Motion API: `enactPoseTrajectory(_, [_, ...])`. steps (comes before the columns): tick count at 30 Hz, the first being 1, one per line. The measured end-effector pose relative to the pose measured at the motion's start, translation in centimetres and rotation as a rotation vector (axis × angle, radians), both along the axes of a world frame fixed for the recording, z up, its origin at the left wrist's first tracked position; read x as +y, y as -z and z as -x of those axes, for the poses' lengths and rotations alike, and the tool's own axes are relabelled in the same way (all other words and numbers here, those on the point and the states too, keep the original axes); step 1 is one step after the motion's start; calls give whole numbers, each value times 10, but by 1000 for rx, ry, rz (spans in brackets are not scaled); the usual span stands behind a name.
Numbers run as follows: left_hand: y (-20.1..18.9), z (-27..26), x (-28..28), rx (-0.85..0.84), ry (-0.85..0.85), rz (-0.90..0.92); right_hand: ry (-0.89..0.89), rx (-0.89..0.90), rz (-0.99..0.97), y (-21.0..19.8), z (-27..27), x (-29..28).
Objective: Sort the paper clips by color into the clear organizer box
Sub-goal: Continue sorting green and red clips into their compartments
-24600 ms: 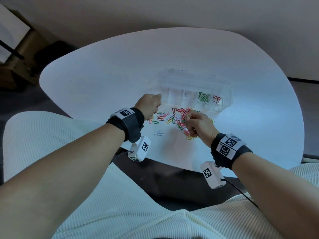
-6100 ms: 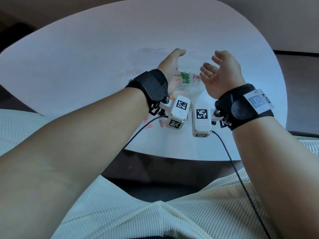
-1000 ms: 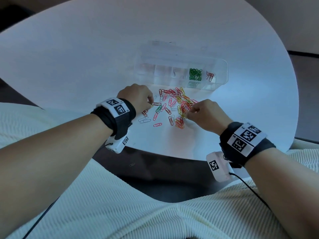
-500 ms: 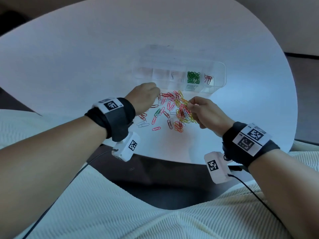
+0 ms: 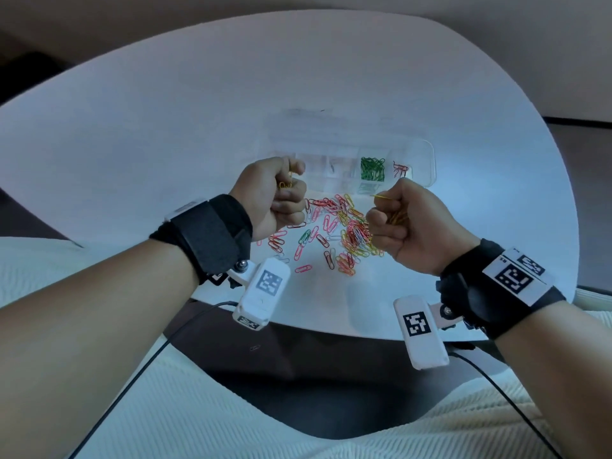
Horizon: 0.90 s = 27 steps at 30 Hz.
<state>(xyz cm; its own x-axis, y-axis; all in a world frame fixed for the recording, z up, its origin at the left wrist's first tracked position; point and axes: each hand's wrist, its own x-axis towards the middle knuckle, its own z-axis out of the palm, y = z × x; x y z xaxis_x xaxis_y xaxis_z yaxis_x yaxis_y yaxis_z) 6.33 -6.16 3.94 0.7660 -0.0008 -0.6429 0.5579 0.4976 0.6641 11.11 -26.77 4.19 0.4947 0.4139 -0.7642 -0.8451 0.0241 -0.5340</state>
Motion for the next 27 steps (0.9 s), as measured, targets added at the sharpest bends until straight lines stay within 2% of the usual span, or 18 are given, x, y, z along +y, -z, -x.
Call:
enactPoseTrajectory(5, [-4,-7,4,66,-47,3,292,22,-78,-13,-13,14])
enactPoseTrajectory(7, [-6,-10,10,118,-73,-13,343,11,-110,-13,-19,27])
enactPoseTrajectory(12, [-19,-18,25,214,-185,50,260,7,-94,-8,-32,60])
enactPoseTrajectory(16, [-27,-25,26,205,-244,130,268,50,-101,-12,-36,75])
enactPoseTrajectory(24, [-22,-27,32,168,-330,160,295,34,-80,-19,-42,85])
enactPoseTrajectory(27, [-21,-28,31,143,-333,177,231,52,-60,-16,-44,84])
